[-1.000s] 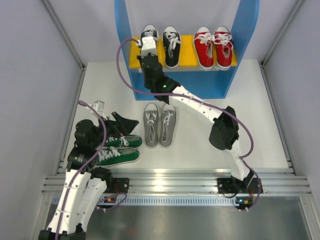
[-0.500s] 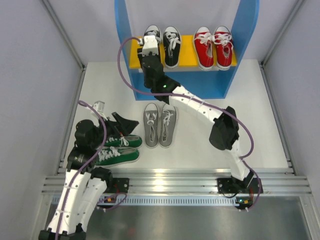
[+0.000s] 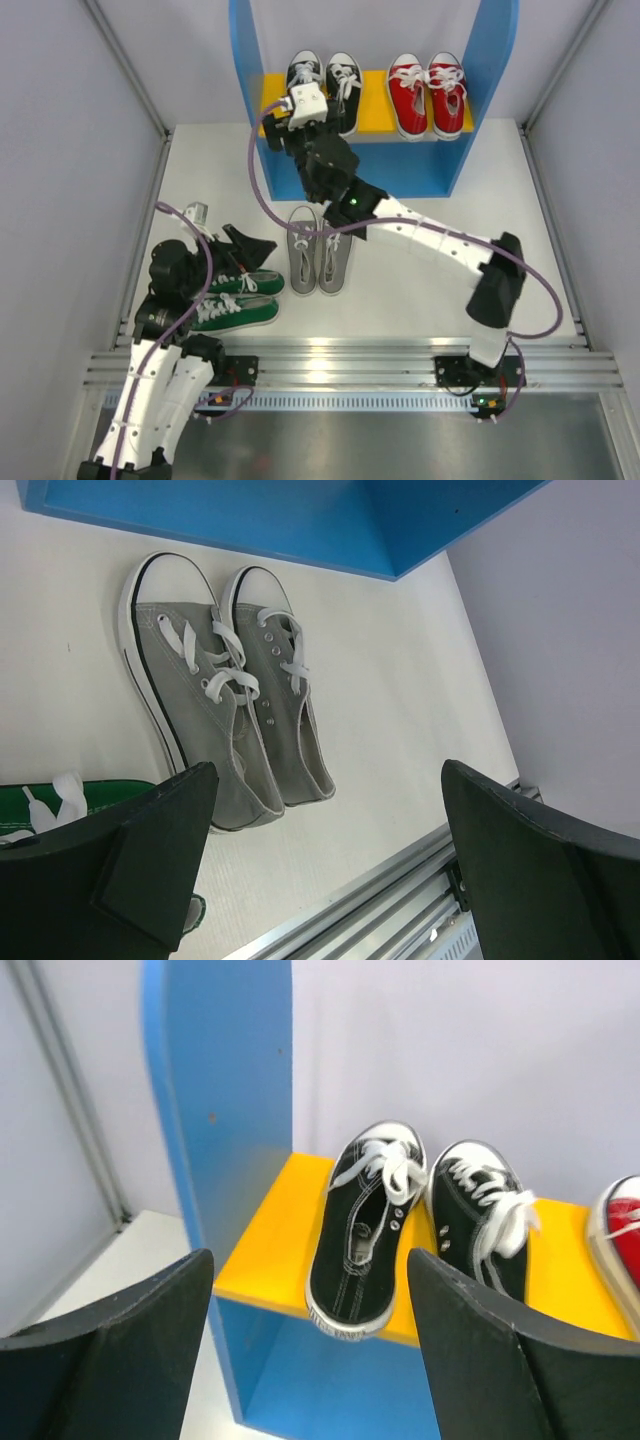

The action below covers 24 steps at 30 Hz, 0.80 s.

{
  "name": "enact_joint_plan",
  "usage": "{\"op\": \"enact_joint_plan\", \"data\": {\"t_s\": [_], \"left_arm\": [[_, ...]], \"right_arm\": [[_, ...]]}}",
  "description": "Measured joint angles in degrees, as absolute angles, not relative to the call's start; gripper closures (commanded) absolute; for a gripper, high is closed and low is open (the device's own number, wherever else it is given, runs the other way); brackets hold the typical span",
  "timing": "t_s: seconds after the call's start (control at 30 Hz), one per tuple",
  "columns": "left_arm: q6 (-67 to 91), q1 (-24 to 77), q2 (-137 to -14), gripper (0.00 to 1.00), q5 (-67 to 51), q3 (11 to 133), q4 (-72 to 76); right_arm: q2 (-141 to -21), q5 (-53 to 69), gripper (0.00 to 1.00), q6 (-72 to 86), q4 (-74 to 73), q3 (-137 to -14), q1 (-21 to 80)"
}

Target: Place and organize the shoes onto the shoe shelf

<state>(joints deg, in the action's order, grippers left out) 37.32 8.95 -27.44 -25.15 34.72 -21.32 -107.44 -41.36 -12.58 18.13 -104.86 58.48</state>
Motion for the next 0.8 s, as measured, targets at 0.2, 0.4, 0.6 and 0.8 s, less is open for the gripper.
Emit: {"op": "enact_joint_plan", "data": {"t_s": [0.2, 0.4, 0.6, 0.8], "left_arm": [[37.4, 9.0, -29.2, 0.01, -24.1, 34.8, -21.4], [37.4, 9.0, -31.5, 0.01, -23.2, 35.0, -21.3], [37.3, 9.0, -33.7, 0.01, -23.1, 35.0, -21.0], [37.3, 9.0, -34.2, 0.01, -23.1, 35.0, -21.0]], "right_arm": [[-84.9, -40.2, 0.22, -15.7, 27.2, -84.1, 65.2], [-69.2, -46.0, 0.21, -12.3, 32.2, -62.2, 69.1], [-74.7, -52.6, 0.19, -1.9, 28.8, -47.2, 75.0], [-81.1, -56.3, 0.19, 12.3, 23.0, -43.5, 78.7]]}}
